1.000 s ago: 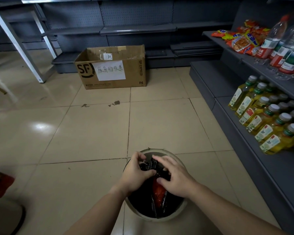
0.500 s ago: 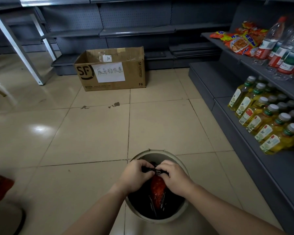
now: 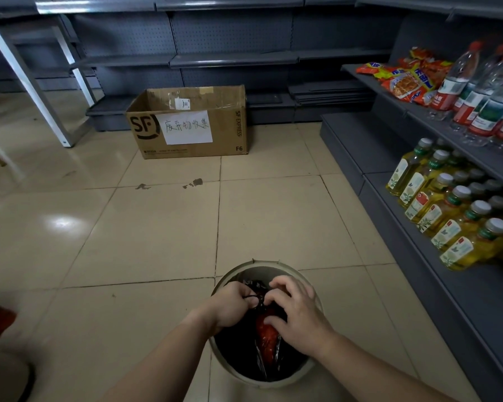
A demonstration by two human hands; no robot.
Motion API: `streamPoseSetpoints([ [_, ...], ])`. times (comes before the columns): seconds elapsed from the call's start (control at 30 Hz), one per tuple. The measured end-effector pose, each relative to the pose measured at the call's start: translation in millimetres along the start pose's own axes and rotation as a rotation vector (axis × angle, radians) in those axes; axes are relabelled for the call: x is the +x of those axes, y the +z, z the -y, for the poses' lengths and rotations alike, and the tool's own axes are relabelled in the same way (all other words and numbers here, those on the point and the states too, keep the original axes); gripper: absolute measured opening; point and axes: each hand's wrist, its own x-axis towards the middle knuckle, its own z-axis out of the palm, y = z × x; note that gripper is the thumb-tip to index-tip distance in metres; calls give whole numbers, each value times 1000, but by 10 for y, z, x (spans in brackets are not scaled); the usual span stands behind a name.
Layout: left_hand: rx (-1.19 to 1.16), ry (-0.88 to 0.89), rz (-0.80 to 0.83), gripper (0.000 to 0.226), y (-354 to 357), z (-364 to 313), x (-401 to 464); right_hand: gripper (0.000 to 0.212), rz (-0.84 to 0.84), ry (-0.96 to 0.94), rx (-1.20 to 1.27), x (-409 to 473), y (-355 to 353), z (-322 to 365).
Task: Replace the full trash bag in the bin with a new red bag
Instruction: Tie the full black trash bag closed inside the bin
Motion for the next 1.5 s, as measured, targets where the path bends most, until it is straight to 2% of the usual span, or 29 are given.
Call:
streamPoseSetpoints([
  [0.17,-174,-4,86,22,-20,4,-47,22,-144,-142,-22,50,40,-2],
  [0.27,-253,49,67,19,-52,52,-76,12,-165,-166,-4,39,8,-53],
  [0.4,-116,115,-113,15,-79,92,-76,10,-153,-123,50,28,-42,-58],
  [0.6,-73,64,-248,9,-102,152,-101,5,-127,-85,93,-47,-123,-94],
  [0.77,14,79,-364,7,-162,230,-61,18,-93,-30,71,-196,-224,-209],
  [1.0,259,46,-486,36,-223,508,140,27,39,-48,-27,-469,-368,-435],
  [1.1,290,36,-511,36,-225,581,175,25,40,-3,-34,-533,-393,-482],
  [1.2,264,73,-509,27,-191,509,142,20,-17,93,32,-469,-396,-421],
  [1.33,130,201,-426,11,-196,261,58,22,-68,202,244,-218,-358,-192],
  [1.5,107,318,-274,22,-54,-78,17,21,-104,197,349,121,-227,89],
])
